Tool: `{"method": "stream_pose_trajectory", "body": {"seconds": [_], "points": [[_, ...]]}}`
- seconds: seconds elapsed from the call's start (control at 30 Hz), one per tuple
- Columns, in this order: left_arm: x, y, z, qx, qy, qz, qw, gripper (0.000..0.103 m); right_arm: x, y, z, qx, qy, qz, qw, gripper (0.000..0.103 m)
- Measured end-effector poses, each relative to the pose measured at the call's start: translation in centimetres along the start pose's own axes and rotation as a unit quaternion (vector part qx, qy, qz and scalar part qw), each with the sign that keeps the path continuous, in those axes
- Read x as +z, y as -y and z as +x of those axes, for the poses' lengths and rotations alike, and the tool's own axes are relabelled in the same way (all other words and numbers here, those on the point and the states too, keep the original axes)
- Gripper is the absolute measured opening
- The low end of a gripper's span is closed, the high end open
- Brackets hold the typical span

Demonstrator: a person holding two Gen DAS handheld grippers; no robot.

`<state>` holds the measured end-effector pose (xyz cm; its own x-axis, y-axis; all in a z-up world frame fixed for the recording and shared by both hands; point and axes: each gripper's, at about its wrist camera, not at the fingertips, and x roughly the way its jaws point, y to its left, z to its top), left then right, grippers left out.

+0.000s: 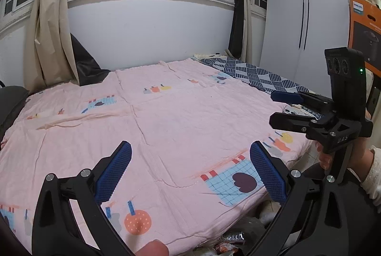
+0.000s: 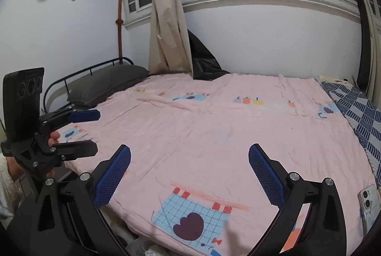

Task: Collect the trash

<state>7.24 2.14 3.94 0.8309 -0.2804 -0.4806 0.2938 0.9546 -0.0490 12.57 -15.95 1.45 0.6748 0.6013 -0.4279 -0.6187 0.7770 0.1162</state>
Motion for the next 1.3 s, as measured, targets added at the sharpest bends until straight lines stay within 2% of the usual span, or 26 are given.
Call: {"method": "stream_pose_trajectory", "body": {"seconds": [0.97, 1.3], "points": [[-0.1, -1.6, -0.4, 0.009, 0.005, -0.042, 0.9991, 0.097, -0.1, 0.1, 0.2, -0.001, -0.006, -0.001, 1.000, 0.095], [-0.2, -1.4, -0.4, 0.013, 0.006, -0.038, 0.9992, 0.097, -0.1, 0.0, 0.3, -0.001, -0.007, -0.003, 1.000, 0.095]]}}
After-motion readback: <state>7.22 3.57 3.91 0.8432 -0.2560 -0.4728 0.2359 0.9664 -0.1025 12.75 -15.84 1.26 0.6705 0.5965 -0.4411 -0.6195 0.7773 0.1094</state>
